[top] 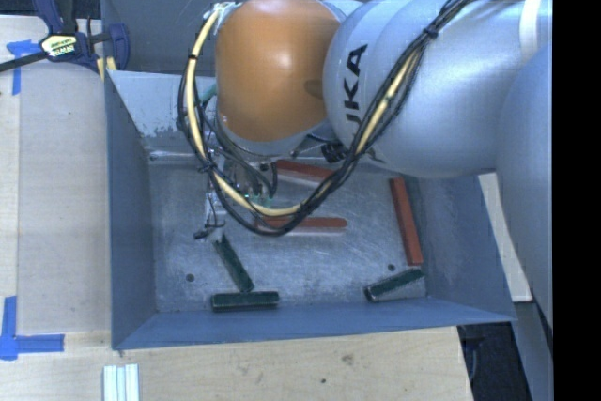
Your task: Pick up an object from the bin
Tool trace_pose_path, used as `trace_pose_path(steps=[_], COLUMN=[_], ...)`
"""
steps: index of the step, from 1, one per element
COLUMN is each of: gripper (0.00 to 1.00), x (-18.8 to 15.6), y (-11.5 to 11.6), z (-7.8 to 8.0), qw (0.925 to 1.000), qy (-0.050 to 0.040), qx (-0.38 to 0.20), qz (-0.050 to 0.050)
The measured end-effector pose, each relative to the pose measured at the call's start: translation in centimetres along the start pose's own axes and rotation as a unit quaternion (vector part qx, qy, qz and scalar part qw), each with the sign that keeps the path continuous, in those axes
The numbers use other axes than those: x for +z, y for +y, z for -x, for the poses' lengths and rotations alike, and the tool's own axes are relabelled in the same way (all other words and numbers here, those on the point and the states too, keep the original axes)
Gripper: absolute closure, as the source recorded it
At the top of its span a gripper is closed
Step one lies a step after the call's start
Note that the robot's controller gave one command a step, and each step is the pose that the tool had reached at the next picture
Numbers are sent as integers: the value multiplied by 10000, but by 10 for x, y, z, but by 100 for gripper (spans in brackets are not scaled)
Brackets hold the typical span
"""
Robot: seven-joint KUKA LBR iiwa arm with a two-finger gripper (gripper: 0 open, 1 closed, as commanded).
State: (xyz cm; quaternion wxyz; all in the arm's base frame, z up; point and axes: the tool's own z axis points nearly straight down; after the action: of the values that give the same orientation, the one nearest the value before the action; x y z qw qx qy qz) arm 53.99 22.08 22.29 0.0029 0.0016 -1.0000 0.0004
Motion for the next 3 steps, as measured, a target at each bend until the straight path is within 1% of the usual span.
trace_pose_path(steps=[1, 2, 3], gripper=[0, 0, 0], x=[156, 123, 114], y=[-73, -62, -78], z=[-53, -55, -30], qw=[9967, 9794, 9717], qy=[-6, -49, -48], qx=[815, 2020, 2363], qz=[3, 20, 14])
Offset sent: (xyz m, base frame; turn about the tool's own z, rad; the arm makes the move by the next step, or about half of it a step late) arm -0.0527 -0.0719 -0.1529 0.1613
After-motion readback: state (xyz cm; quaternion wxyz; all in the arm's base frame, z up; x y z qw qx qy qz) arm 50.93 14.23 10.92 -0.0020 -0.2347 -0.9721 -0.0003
